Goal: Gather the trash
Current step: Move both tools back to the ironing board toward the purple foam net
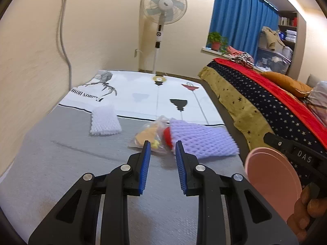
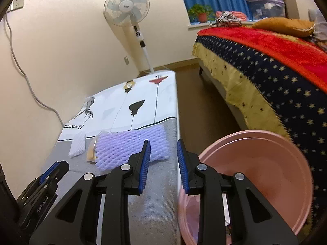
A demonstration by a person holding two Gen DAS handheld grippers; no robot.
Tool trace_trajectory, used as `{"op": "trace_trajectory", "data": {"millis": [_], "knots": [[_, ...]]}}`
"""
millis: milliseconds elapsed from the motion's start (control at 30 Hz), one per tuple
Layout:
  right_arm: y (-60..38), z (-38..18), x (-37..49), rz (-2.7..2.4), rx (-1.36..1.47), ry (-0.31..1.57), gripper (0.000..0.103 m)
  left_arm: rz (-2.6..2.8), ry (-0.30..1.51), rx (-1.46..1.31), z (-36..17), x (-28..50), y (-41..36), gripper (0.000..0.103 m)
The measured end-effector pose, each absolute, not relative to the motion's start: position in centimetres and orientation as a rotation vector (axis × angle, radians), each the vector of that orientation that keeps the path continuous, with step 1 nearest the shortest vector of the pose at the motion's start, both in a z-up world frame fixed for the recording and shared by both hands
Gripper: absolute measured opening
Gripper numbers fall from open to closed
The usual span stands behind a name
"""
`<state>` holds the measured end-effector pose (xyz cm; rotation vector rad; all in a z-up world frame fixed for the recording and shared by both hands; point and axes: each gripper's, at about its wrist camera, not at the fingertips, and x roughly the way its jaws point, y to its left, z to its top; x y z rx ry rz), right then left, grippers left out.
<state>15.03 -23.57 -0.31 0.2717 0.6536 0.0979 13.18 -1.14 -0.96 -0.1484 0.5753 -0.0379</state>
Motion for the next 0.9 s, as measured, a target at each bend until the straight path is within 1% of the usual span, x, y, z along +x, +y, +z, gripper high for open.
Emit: {"op": "trace_trajectory", "data": {"millis": [400, 600, 667, 767, 800, 833, 867, 900], "knots": [[-21.6, -4.2, 20.0, 0.107, 0.227, 0.758, 0.028, 0.031, 0.607, -0.183, -2.6, 16.3, 0.7, 0.025], [-21.2, -5.9, 21.3, 0.101, 0.197, 0.821, 0.028, 0.048, 0.620, -0.206, -3.1, 18.2, 1.4, 0.025], [-21.3, -6.2, 21.4, 0.098, 0.198, 0.832, 0.027, 0.053, 0.632, -0.221, -3.5, 19.0, 1.6, 0.025], [-21.1, -6.1, 21.3, 0.095, 0.177, 0.830, 0.019, 0.044, 0.662, -0.244, -4.1, 20.2, 1.7, 0.026], [-21.1, -6.2, 21.3, 0.093, 0.173, 0.831, 0.015, 0.044, 0.671, -0.245, -4.3, 20.6, 1.7, 0.029], [-21.1, -6.2, 21.3, 0.093, 0.173, 0.830, 0.013, 0.042, 0.675, -0.248, -4.4, 20.8, 1.6, 0.033], [-21.2, -6.1, 21.4, 0.092, 0.174, 0.828, 0.012, 0.036, 0.682, -0.255, -4.6, 21.0, 1.6, 0.042], [-21.2, -6.1, 21.4, 0.091, 0.175, 0.826, 0.011, 0.030, 0.687, -0.261, -4.6, 21.2, 1.6, 0.048]]}}
